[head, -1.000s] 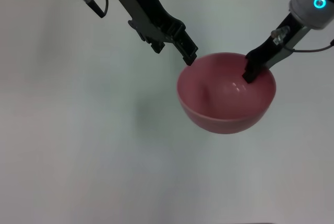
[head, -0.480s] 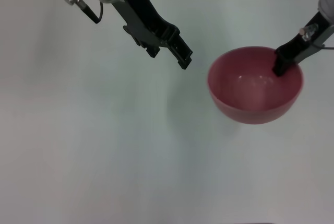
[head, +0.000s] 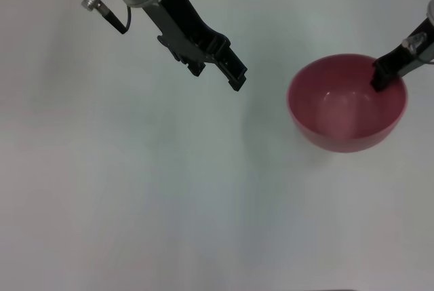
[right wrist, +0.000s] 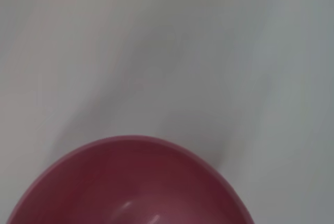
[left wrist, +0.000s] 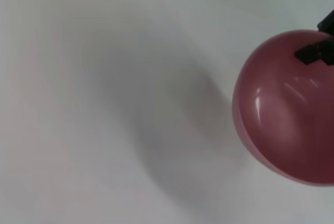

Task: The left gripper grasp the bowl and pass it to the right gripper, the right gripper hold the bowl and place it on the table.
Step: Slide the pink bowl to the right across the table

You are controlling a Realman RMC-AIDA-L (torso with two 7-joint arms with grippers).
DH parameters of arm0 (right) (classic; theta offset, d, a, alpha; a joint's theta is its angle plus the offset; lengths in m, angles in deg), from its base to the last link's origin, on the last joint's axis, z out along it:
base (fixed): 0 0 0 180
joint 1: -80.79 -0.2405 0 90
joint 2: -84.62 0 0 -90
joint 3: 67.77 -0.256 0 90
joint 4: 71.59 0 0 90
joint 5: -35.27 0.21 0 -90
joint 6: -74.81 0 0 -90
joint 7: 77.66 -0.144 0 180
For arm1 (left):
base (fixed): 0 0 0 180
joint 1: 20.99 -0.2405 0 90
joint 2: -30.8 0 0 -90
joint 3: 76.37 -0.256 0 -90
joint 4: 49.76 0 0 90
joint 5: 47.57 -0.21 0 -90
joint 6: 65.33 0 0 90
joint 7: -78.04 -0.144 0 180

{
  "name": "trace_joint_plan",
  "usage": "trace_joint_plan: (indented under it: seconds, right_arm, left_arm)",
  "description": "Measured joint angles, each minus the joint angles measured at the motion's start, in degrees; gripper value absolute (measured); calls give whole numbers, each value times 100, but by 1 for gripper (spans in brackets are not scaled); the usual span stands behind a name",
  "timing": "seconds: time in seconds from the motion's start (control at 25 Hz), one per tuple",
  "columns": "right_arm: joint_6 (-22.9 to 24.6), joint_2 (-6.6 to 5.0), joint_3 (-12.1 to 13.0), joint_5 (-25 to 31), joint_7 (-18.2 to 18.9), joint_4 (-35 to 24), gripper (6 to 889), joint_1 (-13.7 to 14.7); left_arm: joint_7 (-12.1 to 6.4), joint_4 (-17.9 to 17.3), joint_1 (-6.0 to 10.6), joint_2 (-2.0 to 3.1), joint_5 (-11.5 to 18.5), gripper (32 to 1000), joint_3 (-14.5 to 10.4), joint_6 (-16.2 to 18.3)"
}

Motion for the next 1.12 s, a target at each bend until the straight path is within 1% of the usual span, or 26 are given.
trace_joint_plan:
  seconds: [0.2,0.48,0.64,0.76,0.88,1.12]
  right_arm:
    - [-439,36,-4,-32,99,42,30,88]
    - [-996,86,-29,-11,295,128,29,200]
    - [-1235,163,-73,39,404,188,29,261]
    - [-1399,248,-118,136,524,204,29,325]
    - [-1571,287,-136,315,647,289,29,390]
    - [-1868,305,-147,490,807,552,30,499]
  left_arm:
    - [-14,5,-47,-6,1,861,0,-33]
    - [-57,52,-56,-18,5,861,0,-117]
    - [-65,74,-71,-19,8,861,0,-162]
    - [-75,74,-79,-24,15,861,0,-175]
    - [-76,74,-80,-27,16,861,0,-184]
    - [-78,82,-121,-26,82,861,-22,-231]
